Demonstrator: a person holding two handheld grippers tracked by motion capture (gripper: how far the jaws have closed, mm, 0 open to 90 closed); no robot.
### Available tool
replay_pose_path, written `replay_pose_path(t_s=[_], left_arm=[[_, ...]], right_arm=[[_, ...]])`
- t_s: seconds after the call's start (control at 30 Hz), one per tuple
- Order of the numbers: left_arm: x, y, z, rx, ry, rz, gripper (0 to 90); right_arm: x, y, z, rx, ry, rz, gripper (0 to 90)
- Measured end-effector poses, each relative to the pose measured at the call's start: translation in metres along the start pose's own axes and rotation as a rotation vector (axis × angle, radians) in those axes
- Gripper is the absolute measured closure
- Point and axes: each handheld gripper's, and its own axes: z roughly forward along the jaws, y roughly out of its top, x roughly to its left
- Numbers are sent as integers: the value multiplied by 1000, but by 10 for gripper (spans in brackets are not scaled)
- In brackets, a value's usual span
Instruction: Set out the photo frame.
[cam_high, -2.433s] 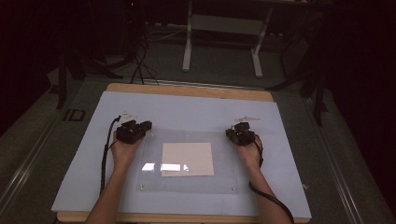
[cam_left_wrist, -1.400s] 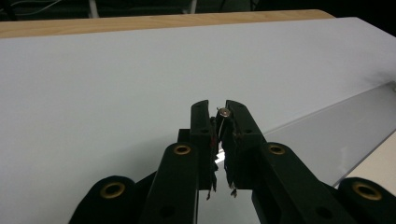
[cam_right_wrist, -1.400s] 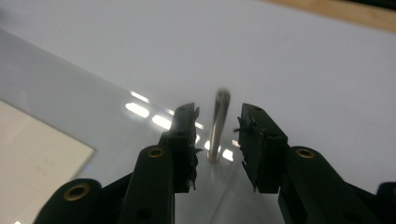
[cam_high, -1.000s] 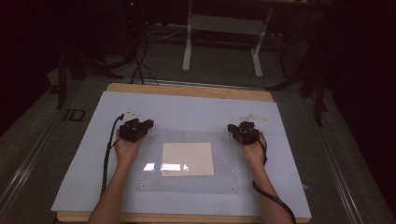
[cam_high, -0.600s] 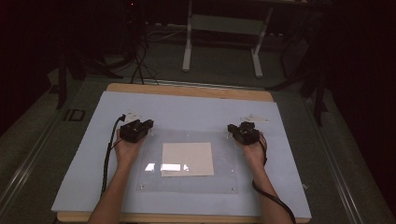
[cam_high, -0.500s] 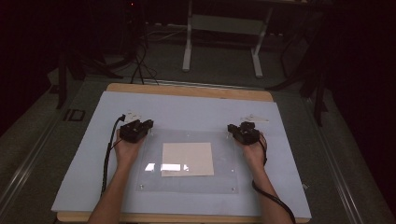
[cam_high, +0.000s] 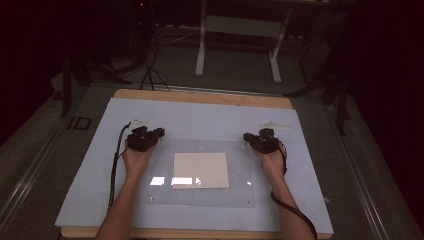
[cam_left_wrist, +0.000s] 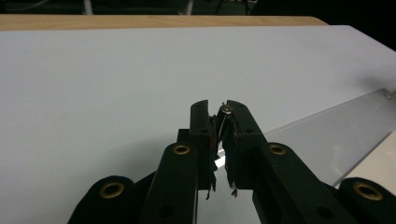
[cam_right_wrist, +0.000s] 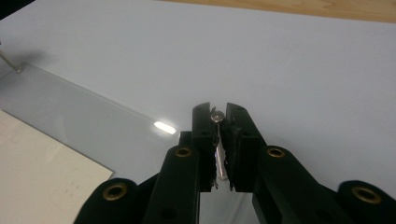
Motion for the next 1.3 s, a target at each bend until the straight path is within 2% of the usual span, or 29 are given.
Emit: replay_pose_path(t_s=[0.1,0.23,0.37,0.43,0.53,0.57,0.63,0.7,0.83,0.97,1.07,1.2,1.3], left_arm=[[4,2,1,13,-20,-20,819],[11,4,8,16,-51,-88,813],[14,7,11,29,-65,-114,816],[18,8,12,31,-85,-136,816],[22,9,15,43,-109,-154,815],[22,11,16,51,-107,-156,816],[21,17,18,92,-88,-133,825],[22,20,21,113,-85,-146,830],[24,21,25,108,-85,-194,830],[21,24,29,122,-42,-212,835],[22,25,30,129,-37,-225,837],[22,25,31,133,-41,-230,837],[23,26,32,136,-40,-239,836]], right_arm=[[-2,3,1,20,9,6,833],[-7,6,4,27,33,45,832],[-12,10,8,42,53,83,833],[-14,13,9,54,60,85,835],[-15,16,11,66,63,84,837],[-16,16,11,66,64,91,837],[-17,17,12,62,64,105,838],[-17,18,14,67,62,119,839],[-14,24,16,95,24,91,840],[-10,32,9,115,-18,57,763],[-5,36,0,122,-31,21,739],[5,42,-13,130,-11,-1,733],[13,45,-23,126,35,-19,735]])
